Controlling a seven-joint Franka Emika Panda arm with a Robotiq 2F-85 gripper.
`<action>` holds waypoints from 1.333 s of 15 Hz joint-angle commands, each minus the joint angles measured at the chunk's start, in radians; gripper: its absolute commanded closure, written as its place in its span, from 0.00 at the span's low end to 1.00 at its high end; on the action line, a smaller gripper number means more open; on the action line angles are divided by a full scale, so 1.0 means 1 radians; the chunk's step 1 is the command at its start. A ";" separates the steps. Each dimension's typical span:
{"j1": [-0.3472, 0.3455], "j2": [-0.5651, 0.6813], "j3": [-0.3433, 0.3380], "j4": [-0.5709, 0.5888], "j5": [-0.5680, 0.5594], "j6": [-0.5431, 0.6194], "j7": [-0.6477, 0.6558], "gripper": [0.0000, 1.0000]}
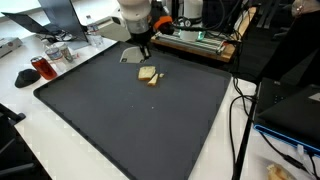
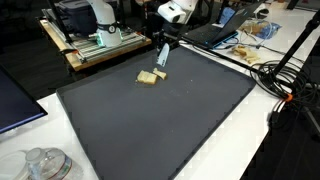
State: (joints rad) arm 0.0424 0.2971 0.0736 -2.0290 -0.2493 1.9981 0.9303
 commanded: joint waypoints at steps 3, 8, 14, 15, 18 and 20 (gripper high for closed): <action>0.007 0.191 -0.048 0.271 0.113 -0.166 -0.150 0.99; -0.034 0.312 -0.085 0.434 0.239 -0.272 -0.321 0.99; -0.108 0.408 -0.123 0.554 0.362 -0.372 -0.489 0.99; -0.123 0.412 -0.125 0.559 0.382 -0.379 -0.516 0.99; -0.169 0.401 -0.130 0.539 0.434 -0.367 -0.605 0.99; -0.197 0.380 -0.131 0.511 0.461 -0.352 -0.668 0.99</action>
State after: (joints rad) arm -0.1174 0.6933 -0.0554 -1.5110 0.1521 1.6602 0.3527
